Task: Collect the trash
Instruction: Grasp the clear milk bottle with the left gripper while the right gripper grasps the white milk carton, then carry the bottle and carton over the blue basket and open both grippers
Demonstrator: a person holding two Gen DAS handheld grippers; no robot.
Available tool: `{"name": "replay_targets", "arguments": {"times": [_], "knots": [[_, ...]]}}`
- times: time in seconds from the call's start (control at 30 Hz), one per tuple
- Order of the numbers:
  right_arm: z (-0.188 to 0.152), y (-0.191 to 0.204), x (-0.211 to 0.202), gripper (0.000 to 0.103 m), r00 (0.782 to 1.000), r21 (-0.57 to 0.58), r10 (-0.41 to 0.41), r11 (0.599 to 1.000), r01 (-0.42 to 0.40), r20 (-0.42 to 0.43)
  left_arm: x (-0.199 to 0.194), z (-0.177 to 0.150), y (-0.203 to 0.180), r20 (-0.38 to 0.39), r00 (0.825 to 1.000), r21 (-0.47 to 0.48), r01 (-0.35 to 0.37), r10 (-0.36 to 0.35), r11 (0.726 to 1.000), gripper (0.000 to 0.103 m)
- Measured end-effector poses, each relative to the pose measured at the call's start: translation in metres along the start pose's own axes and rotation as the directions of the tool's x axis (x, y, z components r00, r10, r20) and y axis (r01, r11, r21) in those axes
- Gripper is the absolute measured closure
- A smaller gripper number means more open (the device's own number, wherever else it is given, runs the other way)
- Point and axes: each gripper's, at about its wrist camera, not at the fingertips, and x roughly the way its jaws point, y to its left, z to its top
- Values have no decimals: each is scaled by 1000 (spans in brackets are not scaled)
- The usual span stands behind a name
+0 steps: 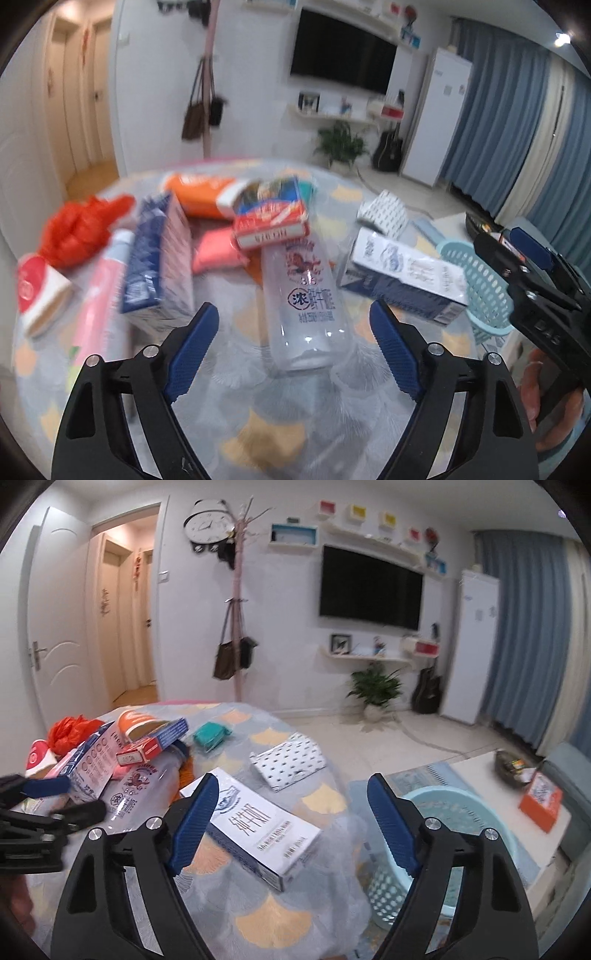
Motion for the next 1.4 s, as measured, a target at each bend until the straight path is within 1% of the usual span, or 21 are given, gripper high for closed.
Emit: {"name": "replay_targets", "arguments": {"times": [0.1, 0.13, 0.17, 0.2, 0.23, 0.3, 0.33, 0.4, 0.5, 0.57, 0.7, 0.77, 0.87, 0.93, 1.13, 1.2, 1.23, 1.3, 1.33, 1.37, 1.4], "knots": [[1, -4, 23, 25, 996, 17, 70, 997, -70, -58, 21, 4, 3, -49, 999, -21, 1, -2, 1000, 25], [2, -8, 36, 25, 988, 28, 120, 993, -117, -98, 25, 5, 3, -60, 998, -27, 0, -2, 1000, 25], [2, -11, 46, 25, 976, 41, 173, 985, -169, -130, 28, 6, 3, -67, 998, -29, -3, 2, 1000, 25], [2, -13, 51, 25, 967, 58, 208, 978, -202, -144, 32, 7, 2, -72, 997, -22, -8, 6, 1000, 25], [2, -18, 60, 24, 951, 92, 259, 965, -247, -167, 35, 8, 0, -76, 997, -16, -9, 7, 1000, 25], [2, -22, 72, 24, 930, 124, 308, 950, -288, -203, 40, 9, 0, -90, 996, -16, -6, 4, 1000, 26], [2, -22, 75, 24, 925, 124, 316, 947, -295, -211, 43, 10, 1, -101, 995, -15, -9, 8, 1000, 28], [0, -20, 82, 24, 911, 127, 341, 939, -319, -233, 49, 9, 1, -127, 992, -12, -4, 3, 1000, 40], [-4, -13, 85, 23, 906, 100, 332, 943, -317, -263, 53, 9, 1, -156, 988, -20, 9, -12, 1000, 44], [-6, -7, 84, 23, 900, 74, 330, 944, -323, -285, 53, 7, 3, -151, 989, -13, 6, -8, 1000, 45], [-9, 6, 71, 24, 912, -6, 285, 954, -300, -295, 42, 1, 4, -140, 990, -1, 12, -12, 1000, 47], [-13, 13, 67, 24, 912, -33, 269, 956, -293, -311, 37, -3, 7, -135, 991, 4, 21, -20, 1000, 47], [-22, 24, 58, 25, 898, -39, 285, 948, -316, -336, 27, -12, 9, -130, 991, 14, 32, -30, 999, 47], [-28, 31, 52, 28, 891, -43, 286, 946, -320, -353, 20, -20, 11, -134, 990, 24, 40, -37, 999, 47], [-29, 35, 53, 28, 897, -11, 242, 964, -265, -371, 0, -35, 16, -181, 982, 56, 64, -53, 996, 47], [-28, 36, 59, 28, 901, -12, 207, 973, -228, -382, -4, -36, 15, -185, 981, 69, 64, -50, 996, 47], [-27, 37, 63, 30, 901, -13, 188, 978, -209, -390, -5, -35, 14, -184, 982, 73, 60, -46, 996, 46], [-28, 38, 69, 37, 897, 0, 179, 981, -195, -403, -5, -33, 13, -179, 983, 77, 44, -29, 996, 44], [-28, 37, 71, 44, 895, 13, 182, 981, -194, -407, -4, -31, 12, -179, 984, 83, 33, -17, 996, 43], [-29, 36, 72, 46, 895, 22, 182, 982, -189, -407, -2, -31, 9, -178, 984, 89, 21, -5, 996, 39], [-30, 35, 72, 47, 896, 24, 180, 982, -186, -405, 0, -30, 7, -176, 984, 97, 8, 9, 995, 38]]}}
